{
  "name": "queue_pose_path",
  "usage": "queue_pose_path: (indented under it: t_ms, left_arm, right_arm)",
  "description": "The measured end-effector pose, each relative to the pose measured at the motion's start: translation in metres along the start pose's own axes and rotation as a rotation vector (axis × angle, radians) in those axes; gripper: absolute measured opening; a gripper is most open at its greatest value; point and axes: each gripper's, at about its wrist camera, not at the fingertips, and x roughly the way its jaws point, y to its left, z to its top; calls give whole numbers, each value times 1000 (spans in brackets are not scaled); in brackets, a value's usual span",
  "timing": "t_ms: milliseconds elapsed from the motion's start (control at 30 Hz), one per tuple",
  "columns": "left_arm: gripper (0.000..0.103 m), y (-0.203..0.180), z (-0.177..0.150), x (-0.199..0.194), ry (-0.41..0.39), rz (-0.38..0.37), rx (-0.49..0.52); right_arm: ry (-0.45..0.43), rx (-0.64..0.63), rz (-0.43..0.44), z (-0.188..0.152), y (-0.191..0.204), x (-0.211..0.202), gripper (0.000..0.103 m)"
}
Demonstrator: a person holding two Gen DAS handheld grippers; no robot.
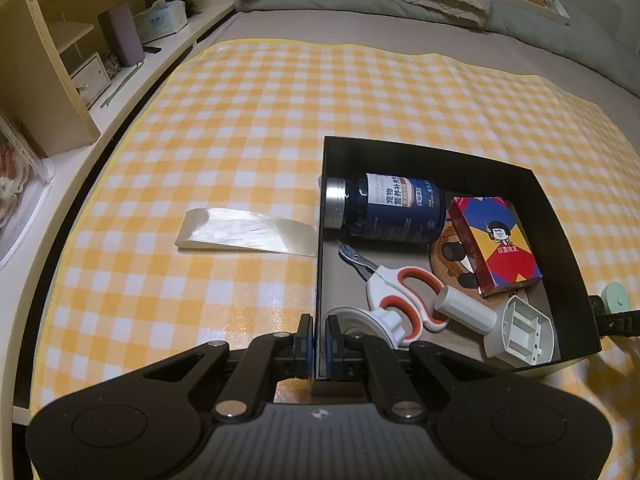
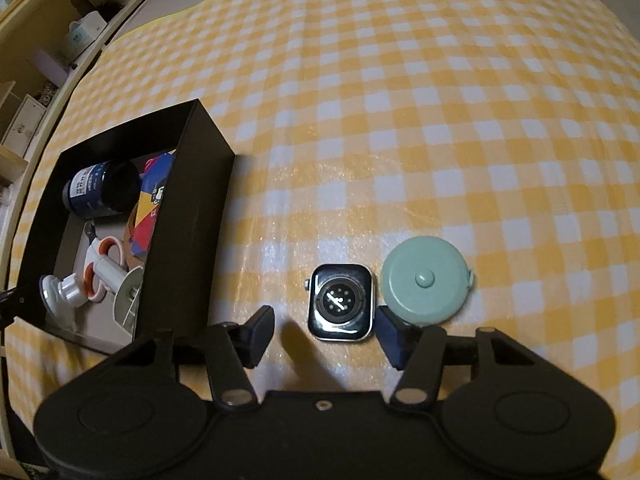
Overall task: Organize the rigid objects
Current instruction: 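Move the right gripper to the black smartwatch and grasp it, then carry the smartwatch with the right gripper into the box and release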
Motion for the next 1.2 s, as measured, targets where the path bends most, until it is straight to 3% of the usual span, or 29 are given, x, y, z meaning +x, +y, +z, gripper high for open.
queue_pose_path:
  t_ms: [167,500,900,1200]
  left_arm:
    - [6,1,0,0,-1,3,0]
    - [6,0,0,1,2,3,-11]
    - [6,2,-1,1,2,-3,-26]
    - [6,2,0,1,2,-9,-27]
  right_arm:
    - [-10,-88,-80,0,9,3,40]
    - [-19,-203,-98,-3,18,0,38]
    - [-170,-146,79,34,43,-65,38]
    - [-100,-217,202,37,115,-46,38]
